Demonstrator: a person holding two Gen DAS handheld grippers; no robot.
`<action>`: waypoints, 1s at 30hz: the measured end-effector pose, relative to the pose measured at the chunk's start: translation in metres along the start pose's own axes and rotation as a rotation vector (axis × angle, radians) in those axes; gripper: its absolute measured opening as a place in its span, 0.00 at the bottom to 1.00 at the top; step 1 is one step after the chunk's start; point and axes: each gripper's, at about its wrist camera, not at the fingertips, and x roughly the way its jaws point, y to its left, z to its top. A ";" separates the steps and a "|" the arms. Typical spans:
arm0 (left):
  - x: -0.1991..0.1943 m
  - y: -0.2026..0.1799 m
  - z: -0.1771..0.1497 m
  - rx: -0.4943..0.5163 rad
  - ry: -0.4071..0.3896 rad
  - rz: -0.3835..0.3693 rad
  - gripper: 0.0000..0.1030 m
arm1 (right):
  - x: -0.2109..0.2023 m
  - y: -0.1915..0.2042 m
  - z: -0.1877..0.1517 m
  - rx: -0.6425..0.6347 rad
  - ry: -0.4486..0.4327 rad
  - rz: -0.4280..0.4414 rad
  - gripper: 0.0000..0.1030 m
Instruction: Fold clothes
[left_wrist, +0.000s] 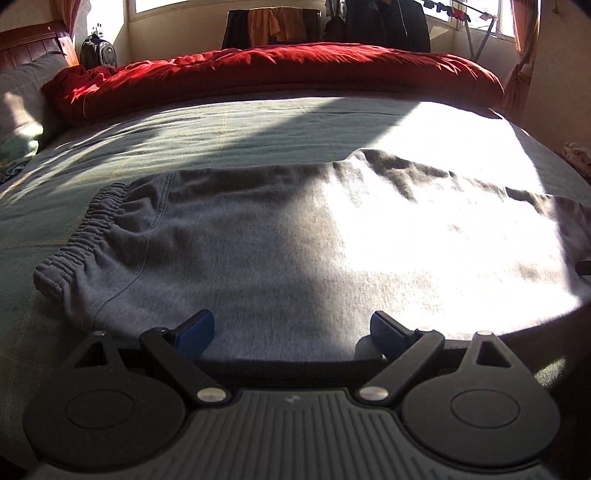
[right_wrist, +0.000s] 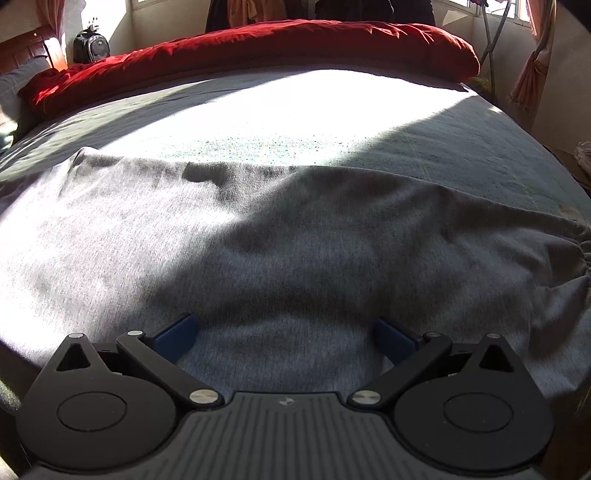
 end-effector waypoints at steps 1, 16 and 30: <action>-0.002 -0.005 0.003 0.014 -0.010 -0.012 0.89 | 0.000 0.000 0.000 0.002 0.001 -0.002 1.00; 0.026 -0.095 0.012 0.146 0.011 -0.096 0.89 | -0.004 0.000 -0.003 0.008 -0.014 0.007 1.00; -0.003 -0.119 0.011 0.139 -0.018 -0.026 0.89 | -0.024 -0.021 -0.002 0.028 -0.055 0.101 1.00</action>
